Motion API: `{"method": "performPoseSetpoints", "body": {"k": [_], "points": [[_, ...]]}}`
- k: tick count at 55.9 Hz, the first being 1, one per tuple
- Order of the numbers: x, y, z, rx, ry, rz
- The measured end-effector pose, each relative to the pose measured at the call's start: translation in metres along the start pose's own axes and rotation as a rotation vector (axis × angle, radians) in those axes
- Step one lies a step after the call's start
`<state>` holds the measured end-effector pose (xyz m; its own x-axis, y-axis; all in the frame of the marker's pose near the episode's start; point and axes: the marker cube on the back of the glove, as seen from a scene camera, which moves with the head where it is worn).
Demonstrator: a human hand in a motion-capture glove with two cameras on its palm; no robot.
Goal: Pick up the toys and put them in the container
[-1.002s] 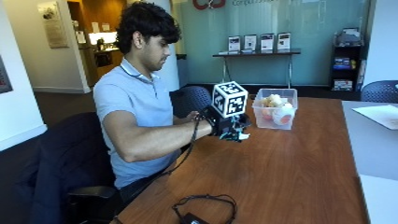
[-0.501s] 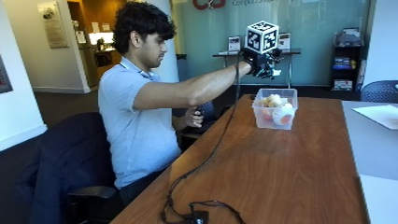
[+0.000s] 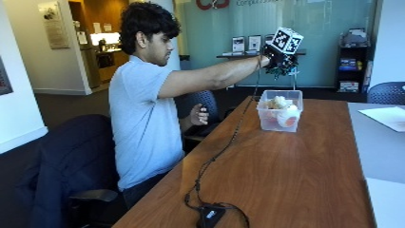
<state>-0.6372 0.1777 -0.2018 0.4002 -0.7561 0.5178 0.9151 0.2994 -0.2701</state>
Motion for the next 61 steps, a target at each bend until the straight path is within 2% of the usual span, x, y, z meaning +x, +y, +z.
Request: {"method": "performPoseSetpoints", "body": {"k": [3,8,18,38,61], "points": [[-0.001,-0.004,0.006,-0.031,-0.045,-0.028],[0.012,0.006,0.007,0.010,-0.027,-0.039],[0.067,0.061,0.009,0.060,-0.035,-0.019],[0.190,0.204,0.040,-0.014,0.057,0.193],[0.254,0.284,0.099,0.036,-0.019,0.296]]}}
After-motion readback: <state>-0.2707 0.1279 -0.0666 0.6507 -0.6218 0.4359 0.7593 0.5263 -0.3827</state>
